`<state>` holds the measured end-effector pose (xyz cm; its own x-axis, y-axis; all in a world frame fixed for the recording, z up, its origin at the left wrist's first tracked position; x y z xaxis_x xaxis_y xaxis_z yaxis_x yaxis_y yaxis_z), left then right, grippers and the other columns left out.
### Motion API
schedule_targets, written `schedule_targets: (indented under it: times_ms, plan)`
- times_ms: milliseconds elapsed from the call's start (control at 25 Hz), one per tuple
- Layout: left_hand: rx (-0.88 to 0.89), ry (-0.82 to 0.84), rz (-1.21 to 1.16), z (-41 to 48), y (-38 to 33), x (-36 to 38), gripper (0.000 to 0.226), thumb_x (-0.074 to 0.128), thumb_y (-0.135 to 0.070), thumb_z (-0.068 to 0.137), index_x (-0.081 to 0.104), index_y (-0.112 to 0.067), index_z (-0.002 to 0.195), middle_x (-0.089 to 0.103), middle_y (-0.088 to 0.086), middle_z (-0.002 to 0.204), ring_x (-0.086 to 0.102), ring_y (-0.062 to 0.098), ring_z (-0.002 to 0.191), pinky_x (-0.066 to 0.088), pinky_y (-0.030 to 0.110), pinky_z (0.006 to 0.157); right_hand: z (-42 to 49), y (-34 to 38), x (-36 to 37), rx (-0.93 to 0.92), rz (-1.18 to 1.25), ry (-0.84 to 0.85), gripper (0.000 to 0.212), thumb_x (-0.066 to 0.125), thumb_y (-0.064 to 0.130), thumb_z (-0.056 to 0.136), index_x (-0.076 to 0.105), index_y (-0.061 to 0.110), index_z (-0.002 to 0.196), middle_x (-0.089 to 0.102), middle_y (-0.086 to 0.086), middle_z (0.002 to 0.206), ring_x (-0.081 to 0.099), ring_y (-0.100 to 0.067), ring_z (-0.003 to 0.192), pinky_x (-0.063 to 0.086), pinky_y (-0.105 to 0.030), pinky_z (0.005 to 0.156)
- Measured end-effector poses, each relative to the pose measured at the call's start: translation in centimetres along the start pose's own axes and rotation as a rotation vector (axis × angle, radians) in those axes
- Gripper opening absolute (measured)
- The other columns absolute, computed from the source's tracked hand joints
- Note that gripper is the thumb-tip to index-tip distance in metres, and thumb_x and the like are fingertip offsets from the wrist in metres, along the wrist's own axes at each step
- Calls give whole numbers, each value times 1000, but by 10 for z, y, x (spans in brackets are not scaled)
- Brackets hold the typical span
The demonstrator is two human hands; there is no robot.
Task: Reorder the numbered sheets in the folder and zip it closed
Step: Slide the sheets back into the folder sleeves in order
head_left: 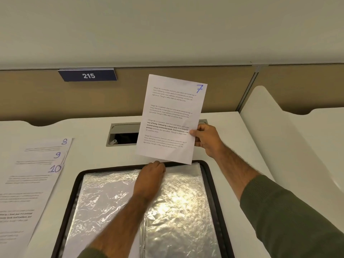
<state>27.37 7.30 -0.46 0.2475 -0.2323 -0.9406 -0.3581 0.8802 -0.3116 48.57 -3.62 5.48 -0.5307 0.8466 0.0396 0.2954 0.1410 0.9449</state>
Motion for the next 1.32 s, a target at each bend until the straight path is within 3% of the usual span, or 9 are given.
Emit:
schedule_targets:
  times_ms: [240, 440, 720, 920, 1080, 1320]
  plan:
    - [63, -38, -5, -11, -12, -2, 35, 68, -2, 82, 44, -27, 83, 43, -11, 80, 35, 12, 72, 32, 26, 70, -4, -2, -9, 1, 7, -30, 6, 68, 2, 92, 66, 5, 97, 76, -13, 105, 75, -28, 90, 63, -44, 76]
    - [75, -33, -5, -10, -12, 0, 19, 69, -6, 85, 60, -23, 90, 54, -8, 89, 45, 13, 79, 39, 28, 78, -5, -1, -10, -7, 31, -39, 9, 68, 2, 92, 67, 2, 101, 75, -13, 106, 75, -28, 91, 63, -45, 77]
    - [61, -8, 4, -3, -14, 3, 17, 54, -13, 97, 54, -25, 84, 55, -9, 82, 45, 13, 78, 46, 35, 86, -5, 3, -8, -20, 32, -47, 8, 69, 2, 92, 67, 6, 99, 75, -11, 107, 75, -27, 92, 63, -43, 76]
    - [33, -2, 94, -4, -12, 9, 7, 66, -17, 91, 69, -23, 92, 54, -6, 93, 48, 15, 86, 45, 32, 86, -3, 0, -8, -26, 31, -53, 6, 68, 1, 93, 67, 6, 97, 75, -12, 107, 75, -28, 93, 63, -46, 79]
    - [70, 24, 158, -4, -17, 13, 8, 64, -17, 90, 61, -25, 90, 55, -7, 89, 47, 16, 84, 45, 33, 83, -1, -5, -9, -23, 18, -60, 6, 68, 3, 93, 67, 5, 98, 75, -12, 107, 75, -28, 93, 63, -47, 79]
    - [14, 76, 7, -1, -23, 4, 11, 46, -23, 100, 52, -26, 91, 53, -11, 83, 46, 13, 82, 39, 32, 91, -2, -9, -11, -29, 13, -60, 9, 68, 2, 93, 66, 1, 102, 75, -12, 106, 75, -28, 94, 64, -42, 75]
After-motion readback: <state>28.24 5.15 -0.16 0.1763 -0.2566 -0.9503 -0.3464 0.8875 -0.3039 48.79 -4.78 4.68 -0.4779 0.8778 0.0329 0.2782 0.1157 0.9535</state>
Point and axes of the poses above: each hand's wrist, its own z-axis towards the middle knuckle, its own x-axis out of the palm, y = z × x, the point moved 6 cm from there along z, towards the middle knuckle
